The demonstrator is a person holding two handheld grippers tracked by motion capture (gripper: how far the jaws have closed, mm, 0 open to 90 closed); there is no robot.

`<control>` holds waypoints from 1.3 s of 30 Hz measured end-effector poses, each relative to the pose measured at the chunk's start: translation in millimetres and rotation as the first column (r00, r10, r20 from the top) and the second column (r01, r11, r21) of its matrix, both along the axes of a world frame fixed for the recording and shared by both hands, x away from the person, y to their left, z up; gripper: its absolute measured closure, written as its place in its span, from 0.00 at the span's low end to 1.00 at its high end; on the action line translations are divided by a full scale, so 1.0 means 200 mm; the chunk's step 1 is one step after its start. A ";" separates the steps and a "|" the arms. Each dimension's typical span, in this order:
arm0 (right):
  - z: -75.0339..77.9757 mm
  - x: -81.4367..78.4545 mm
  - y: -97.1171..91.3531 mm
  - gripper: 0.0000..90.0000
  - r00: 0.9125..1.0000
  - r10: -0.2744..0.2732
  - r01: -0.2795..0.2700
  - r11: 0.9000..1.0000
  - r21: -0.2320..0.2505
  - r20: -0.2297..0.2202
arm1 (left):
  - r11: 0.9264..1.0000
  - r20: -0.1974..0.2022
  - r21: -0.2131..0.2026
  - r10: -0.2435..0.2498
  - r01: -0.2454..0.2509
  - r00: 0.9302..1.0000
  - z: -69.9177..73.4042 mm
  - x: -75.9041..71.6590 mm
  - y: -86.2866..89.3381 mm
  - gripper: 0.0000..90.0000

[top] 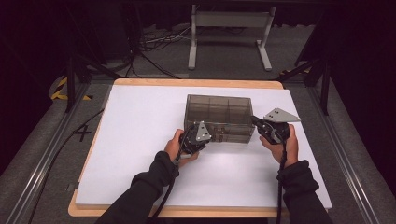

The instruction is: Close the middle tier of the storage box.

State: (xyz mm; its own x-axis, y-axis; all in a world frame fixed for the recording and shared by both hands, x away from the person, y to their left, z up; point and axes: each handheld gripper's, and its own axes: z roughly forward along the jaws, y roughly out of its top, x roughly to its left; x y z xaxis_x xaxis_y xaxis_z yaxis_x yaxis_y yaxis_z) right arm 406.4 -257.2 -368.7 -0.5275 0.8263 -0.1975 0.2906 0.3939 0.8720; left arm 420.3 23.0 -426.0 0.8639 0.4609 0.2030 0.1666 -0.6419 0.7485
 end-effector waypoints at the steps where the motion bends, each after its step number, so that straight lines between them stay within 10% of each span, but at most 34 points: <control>1: 0.00 0.00 0.00 1.00 1.000 0.000 0.000 1.000 0.001 0.000 | 1.000 -0.001 0.001 0.001 -0.001 1.000 0.00 0.00 0.00 1.00; 39: 0.01 -0.01 0.01 1.00 1.000 -0.001 0.001 1.000 -0.019 -0.002 | 1.000 -0.010 -0.011 -0.023 0.023 1.000 0.00 0.05 0.01 1.00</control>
State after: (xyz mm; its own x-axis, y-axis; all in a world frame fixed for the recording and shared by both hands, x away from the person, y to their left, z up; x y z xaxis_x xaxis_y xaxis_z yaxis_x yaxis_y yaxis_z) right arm 404.1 -255.6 -367.4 -0.5268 0.8231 -0.2122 0.2929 0.4101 0.8637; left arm 430.7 25.2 -425.4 0.8763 0.4431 0.1890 0.1598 -0.6375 0.7537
